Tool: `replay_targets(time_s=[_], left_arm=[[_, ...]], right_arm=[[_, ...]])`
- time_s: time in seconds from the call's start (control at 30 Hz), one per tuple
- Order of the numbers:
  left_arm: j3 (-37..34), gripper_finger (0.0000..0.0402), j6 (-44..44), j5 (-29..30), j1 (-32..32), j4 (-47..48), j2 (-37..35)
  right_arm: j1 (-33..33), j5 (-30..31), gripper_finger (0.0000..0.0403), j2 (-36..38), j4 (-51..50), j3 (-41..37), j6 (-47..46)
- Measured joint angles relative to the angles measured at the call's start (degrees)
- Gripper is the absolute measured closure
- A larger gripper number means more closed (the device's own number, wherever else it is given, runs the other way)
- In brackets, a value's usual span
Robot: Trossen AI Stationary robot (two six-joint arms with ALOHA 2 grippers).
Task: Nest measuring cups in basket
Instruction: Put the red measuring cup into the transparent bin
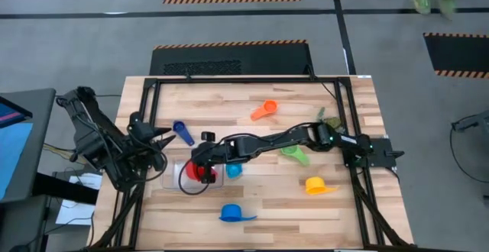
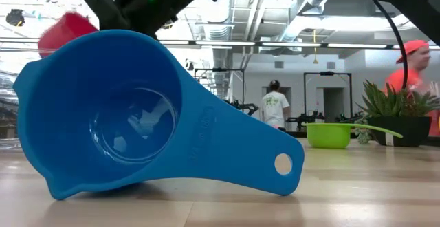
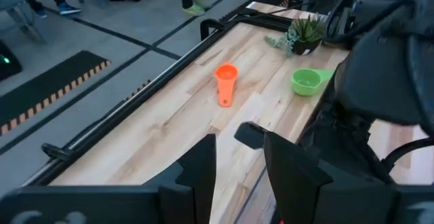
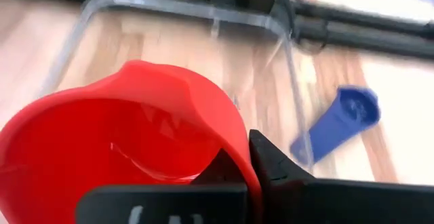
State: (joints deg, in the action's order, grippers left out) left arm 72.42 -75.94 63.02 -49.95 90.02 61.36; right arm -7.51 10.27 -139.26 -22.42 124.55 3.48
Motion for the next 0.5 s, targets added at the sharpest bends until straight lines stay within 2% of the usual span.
replay_targets(time_s=[0.5], left_arm=[[0.00,0.0285,-0.57,-2.65,0.01,-0.01,-0.35]], right_arm=[[0.52,-2.61,0.0357,-0.87,-5.38,-0.06,-0.30]])
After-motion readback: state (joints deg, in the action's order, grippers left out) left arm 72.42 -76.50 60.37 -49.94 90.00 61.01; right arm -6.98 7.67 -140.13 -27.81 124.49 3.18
